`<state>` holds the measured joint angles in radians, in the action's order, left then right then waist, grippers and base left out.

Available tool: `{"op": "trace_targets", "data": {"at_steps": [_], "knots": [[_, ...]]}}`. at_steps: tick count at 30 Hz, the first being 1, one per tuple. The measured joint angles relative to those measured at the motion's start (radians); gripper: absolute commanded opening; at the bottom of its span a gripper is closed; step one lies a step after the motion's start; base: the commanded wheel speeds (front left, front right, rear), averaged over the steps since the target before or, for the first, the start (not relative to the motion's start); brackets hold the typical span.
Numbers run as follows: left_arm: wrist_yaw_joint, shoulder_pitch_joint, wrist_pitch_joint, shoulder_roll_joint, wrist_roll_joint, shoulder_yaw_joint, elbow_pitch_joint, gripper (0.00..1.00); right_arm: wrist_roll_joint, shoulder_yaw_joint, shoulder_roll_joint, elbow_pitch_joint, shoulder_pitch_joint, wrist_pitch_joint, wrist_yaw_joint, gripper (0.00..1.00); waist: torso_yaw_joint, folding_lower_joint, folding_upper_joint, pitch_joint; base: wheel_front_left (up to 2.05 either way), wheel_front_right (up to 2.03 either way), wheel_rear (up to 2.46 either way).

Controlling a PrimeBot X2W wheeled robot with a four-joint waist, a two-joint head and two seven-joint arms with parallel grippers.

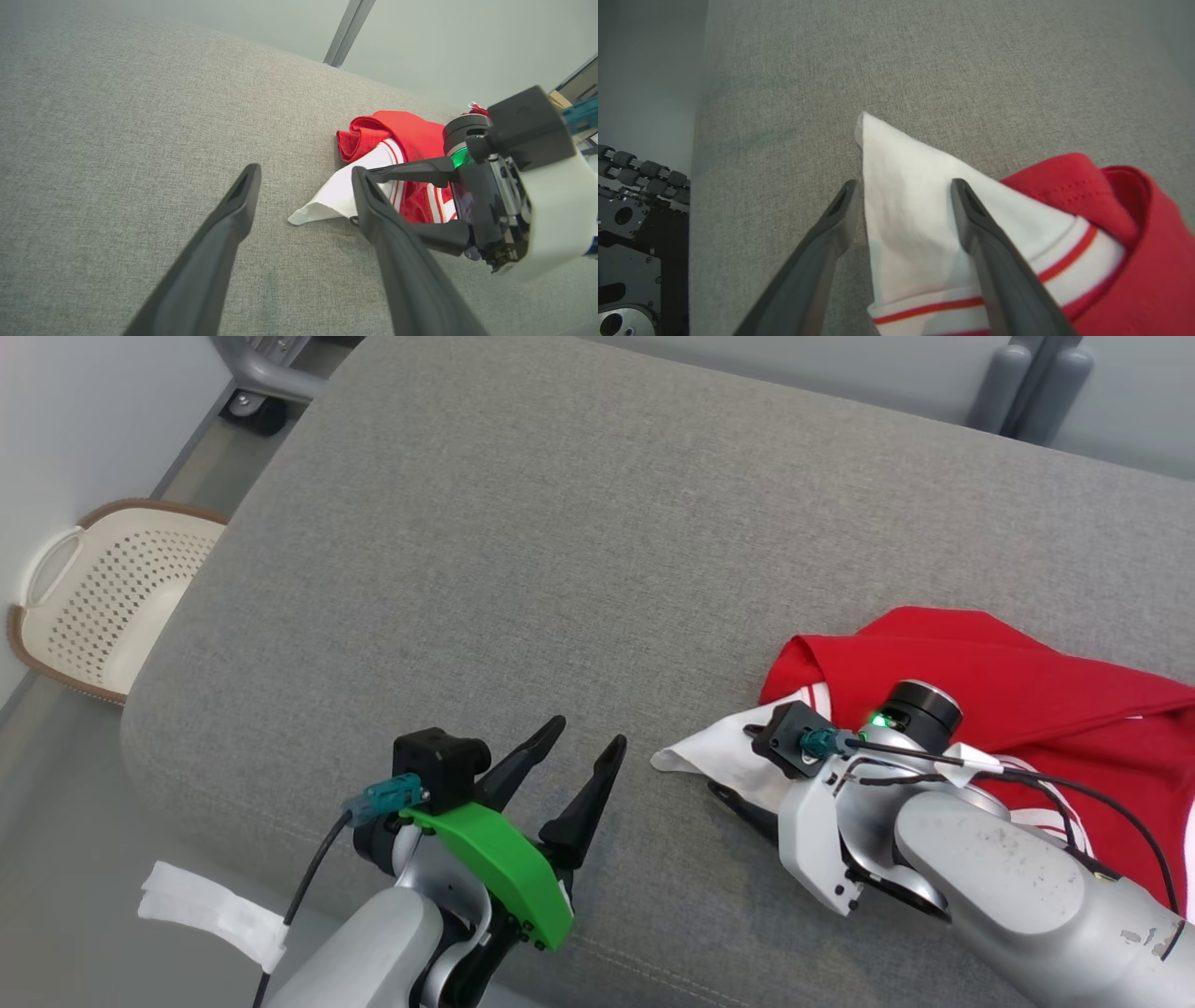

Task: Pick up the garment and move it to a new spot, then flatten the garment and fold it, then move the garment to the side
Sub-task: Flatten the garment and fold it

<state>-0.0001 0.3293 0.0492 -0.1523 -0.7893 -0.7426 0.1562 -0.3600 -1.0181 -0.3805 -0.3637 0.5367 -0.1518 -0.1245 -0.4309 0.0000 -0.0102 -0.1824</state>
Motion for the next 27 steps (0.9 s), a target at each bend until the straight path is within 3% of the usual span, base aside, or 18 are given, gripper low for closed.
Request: {"op": "trace_targets", "data": {"at_steps": [12, 13, 14, 15, 16, 17, 22, 27], "knots": [[-0.009, 0.000, 0.027, 0.015, -0.010, 0.004, 0.025, 1.00, -0.050, -0.126, -0.004, -0.031, 0.062, -0.129, 0.000, 1.00, -0.082, 0.0000, 0.0000, 0.005, 0.00, 0.00, 0.00], [-0.009, 0.000, 0.028, 0.015, -0.012, 0.006, 0.027, 1.00, -0.063, -0.139, -0.004, -0.034, 0.063, -0.147, 0.000, 0.81, -0.086, 0.0000, 0.0000, 0.005, 0.00, 0.00, 0.00], [-0.009, 0.000, 0.031, 0.015, -0.015, 0.007, 0.029, 1.00, -0.075, -0.152, -0.006, -0.037, 0.066, -0.160, 0.000, 0.56, -0.090, 0.0000, 0.0000, 0.005, 0.00, 0.00, 0.00], [-0.009, -0.001, 0.033, 0.015, -0.016, 0.010, 0.032, 1.00, -0.082, -0.162, -0.007, -0.039, 0.071, -0.171, 0.000, 0.44, -0.093, 0.0000, 0.0000, 0.005, 0.00, 0.00, 0.00], [-0.009, -0.001, 0.037, 0.015, -0.016, 0.013, 0.034, 1.00, -0.088, -0.168, -0.008, -0.038, 0.075, -0.178, 0.000, 0.18, -0.095, 0.0000, 0.0000, 0.006, 0.00, 0.00, 0.00], [-0.009, -0.001, 0.040, 0.015, -0.016, 0.017, 0.035, 1.00, -0.096, -0.173, -0.009, -0.038, 0.080, -0.185, 0.000, 0.00, -0.095, 0.0000, 0.0000, 0.007, 0.00, 0.00, 0.00], [-0.009, -0.002, 0.050, 0.008, -0.016, 0.036, 0.054, 1.00, -0.136, -0.174, -0.011, -0.016, 0.137, -0.186, 0.000, 0.00, -0.083, 0.0000, 0.0000, 0.014, 0.00, 0.00, 0.00], [-0.008, -0.002, 0.059, 0.002, -0.016, 0.041, 0.056, 1.00, -0.152, -0.097, -0.013, 0.037, 0.209, -0.124, 0.000, 0.00, -0.059, 0.0000, -0.0001, 0.024, 0.00, 0.00, 0.00]]}}
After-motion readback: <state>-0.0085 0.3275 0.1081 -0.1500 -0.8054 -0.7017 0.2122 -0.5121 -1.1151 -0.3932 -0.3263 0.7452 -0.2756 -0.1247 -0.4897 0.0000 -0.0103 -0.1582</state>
